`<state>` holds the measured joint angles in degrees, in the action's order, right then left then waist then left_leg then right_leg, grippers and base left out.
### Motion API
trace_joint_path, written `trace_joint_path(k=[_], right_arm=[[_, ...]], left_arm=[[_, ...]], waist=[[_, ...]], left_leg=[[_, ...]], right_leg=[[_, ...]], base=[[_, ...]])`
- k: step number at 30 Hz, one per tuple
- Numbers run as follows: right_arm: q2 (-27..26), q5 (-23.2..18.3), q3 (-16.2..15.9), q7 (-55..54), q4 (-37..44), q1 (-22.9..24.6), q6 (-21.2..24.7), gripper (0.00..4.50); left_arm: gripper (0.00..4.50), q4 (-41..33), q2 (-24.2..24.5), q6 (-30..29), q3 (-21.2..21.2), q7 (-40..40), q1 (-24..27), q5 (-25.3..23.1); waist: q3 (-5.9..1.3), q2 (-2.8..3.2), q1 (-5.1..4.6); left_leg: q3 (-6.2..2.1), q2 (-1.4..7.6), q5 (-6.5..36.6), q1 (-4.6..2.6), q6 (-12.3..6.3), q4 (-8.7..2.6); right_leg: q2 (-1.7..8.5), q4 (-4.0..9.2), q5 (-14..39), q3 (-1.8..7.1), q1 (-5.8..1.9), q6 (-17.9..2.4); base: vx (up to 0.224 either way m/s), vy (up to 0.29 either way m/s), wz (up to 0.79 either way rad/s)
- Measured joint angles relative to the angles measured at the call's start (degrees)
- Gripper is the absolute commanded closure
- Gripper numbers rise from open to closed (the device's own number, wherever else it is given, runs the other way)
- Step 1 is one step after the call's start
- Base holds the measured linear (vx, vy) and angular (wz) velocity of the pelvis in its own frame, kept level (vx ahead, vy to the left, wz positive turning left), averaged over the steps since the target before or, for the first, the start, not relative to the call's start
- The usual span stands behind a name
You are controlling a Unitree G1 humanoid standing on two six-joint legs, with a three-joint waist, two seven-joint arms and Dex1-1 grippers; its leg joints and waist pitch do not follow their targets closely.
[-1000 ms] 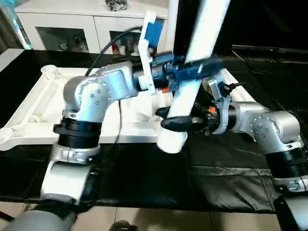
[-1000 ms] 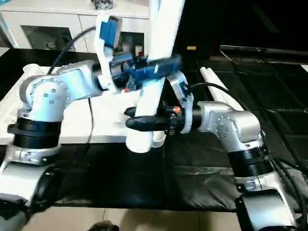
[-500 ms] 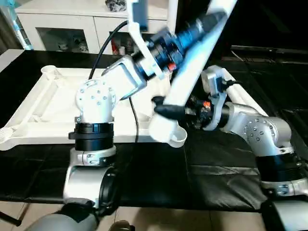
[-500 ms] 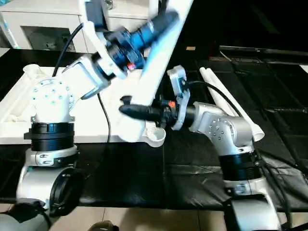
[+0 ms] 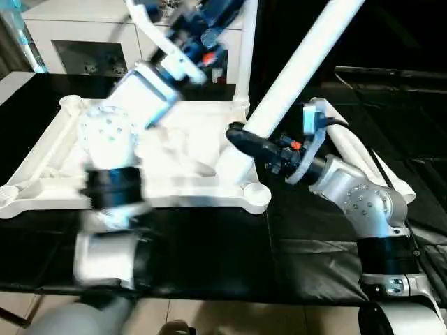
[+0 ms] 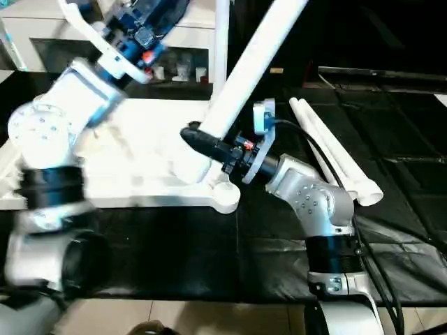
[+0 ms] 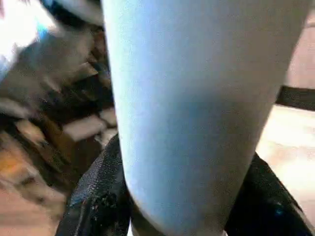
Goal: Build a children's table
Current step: Pick table leg
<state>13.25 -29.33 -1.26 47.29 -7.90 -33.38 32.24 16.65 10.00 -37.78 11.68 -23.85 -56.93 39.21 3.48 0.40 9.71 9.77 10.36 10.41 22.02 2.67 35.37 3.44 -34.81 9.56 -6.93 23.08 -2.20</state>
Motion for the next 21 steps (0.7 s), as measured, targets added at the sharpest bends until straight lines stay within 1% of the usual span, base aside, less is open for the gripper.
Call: trace_joint_path(k=[1, 2, 5, 6, 9, 11, 12, 14, 16, 19, 21], right_arm=[[0.53, 2.59, -1.39, -1.19, -0.03, -0.01, -1.62, 2.57], [0.66, 4.21, -2.12, -2.11, -0.05, -0.02, -2.53, 2.57], [1.4, 8.81, -5.78, -3.89, -0.45, -0.26, -5.51, 2.57], [1.37, 9.59, -6.46, -4.25, -0.81, -0.26, -5.98, 2.57], [1.19, 11.01, -6.66, -5.04, -1.9, -0.25, -6.93, 2.57], [1.17, 11.97, -6.66, -5.69, -1.92, -0.25, -8.17, 2.57], [1.06, 12.87, -6.77, -6.35, -2.38, -0.27, -9.37, 2.57], [0.97, 14.29, -6.86, -7.6, -3.5, -0.31, -11.19, 2.57], [0.48, 14.63, -6.88, -8.27, -4.81, -0.44, -11.72, 2.57], [-0.75, 16.25, -7.04, -10.98, -6.56, -0.48, -13.71, 2.57], [-1.45, 16.68, -6.96, -13.1, -7.52, -0.65, -14.12, 2.57]], left_arm=[[1.32, 1.03, 0.83, 0.88, -2.69, 0.77, 0.01, -3.41], [1.32, 1.32, 0.82, 1.05, -4.17, 1.21, 0.04, -5.22], [1.32, -0.26, 0.26, 1.15, -9.16, 0.81, 0.15, -7.95], [1.32, -1.31, -0.02, 1.06, -10.25, 0.48, 0.15, -8.22], [1.32, -4.16, -0.45, 0.61, -11.62, -0.19, 0.14, -8.43], [1.32, -5.18, -0.35, 0.32, -11.79, -0.24, 0.14, -8.69], [1.32, -5.98, -0.36, 0.0, -12.52, -0.24, 0.14, -9.07], [1.32, -7.2, 0.23, -0.49, -13.36, -0.21, 0.15, -10.33], [1.32, -7.52, 0.71, -0.35, -14.25, -0.17, 0.15, -12.32], [1.32, -7.53, 1.27, 1.13, -15.43, -0.15, 0.41, -14.81], [1.32, -7.26, 1.58, 2.39, -15.67, -0.21, 0.67, -15.38]], waist=[[0.01, -0.01, 0.01], [0.01, -0.02, 0.03], [0.02, -0.05, -0.08], [0.02, -0.04, -0.16], [0.02, -0.04, -0.45], [0.03, -0.07, -0.69], [0.07, -0.17, -0.9], [0.08, -0.28, -1.27], [0.1, -0.39, -1.49], [0.1, -0.42, -1.56], [0.1, -0.42, -1.58]], left_leg=[[0.0, -0.01, 0.0, 0.03, 0.0, 0.0], [0.0, -0.02, 0.01, 0.05, -0.01, 0.0], [0.01, -0.04, 0.03, 0.11, -0.03, 0.0], [0.02, -0.04, 0.04, 0.11, -0.04, 0.0], [0.03, -0.03, 0.04, 0.09, -0.03, -0.01], [0.04, -0.02, 0.02, 0.05, -0.02, 0.0], [0.04, -0.02, 0.0, 0.04, 0.0, 0.0], [0.04, -0.02, -0.02, -0.01, 0.02, 0.0], [0.04, -0.03, -0.02, -0.02, 0.02, 0.0], [0.04, -0.02, -0.02, 0.0, 0.02, 0.0], [0.04, -0.03, -0.02, 0.02, 0.02, 0.0]], right_leg=[[0.01, 0.02, -0.01, 0.0, 0.0, 0.03], [0.02, 0.04, -0.01, 0.01, 0.0, 0.03], [0.05, 0.05, 0.0, 0.02, 0.04, 0.04], [0.05, 0.05, 0.01, 0.02, 0.04, 0.03], [0.05, -0.05, 0.03, 0.02, 0.08, -0.03], [0.05, -0.1, 0.03, 0.02, 0.08, -0.05], [0.05, -0.12, 0.02, 0.02, 0.08, -0.05], [0.05, -0.15, 0.02, 0.02, 0.06, -0.06], [0.05, -0.14, 0.0, 0.02, 0.05, -0.07], [0.05, -0.14, 0.0, 0.02, 0.05, -0.06], [0.05, -0.12, 0.01, 0.02, 0.07, -0.06]], base=[[0.0, 0.0, 0.0], [0.0, 0.0, 0.0], [0.0, 0.0, 0.0], [0.0, 0.0, 0.0], [0.0, 0.0, 0.0], [0.0, 0.0, 0.0], [0.0, 0.0, 0.0], [0.0, 0.0, 0.0], [0.0, 0.0, 0.0], [0.0, 0.0, 0.0], [0.0, 0.0, 0.0]])
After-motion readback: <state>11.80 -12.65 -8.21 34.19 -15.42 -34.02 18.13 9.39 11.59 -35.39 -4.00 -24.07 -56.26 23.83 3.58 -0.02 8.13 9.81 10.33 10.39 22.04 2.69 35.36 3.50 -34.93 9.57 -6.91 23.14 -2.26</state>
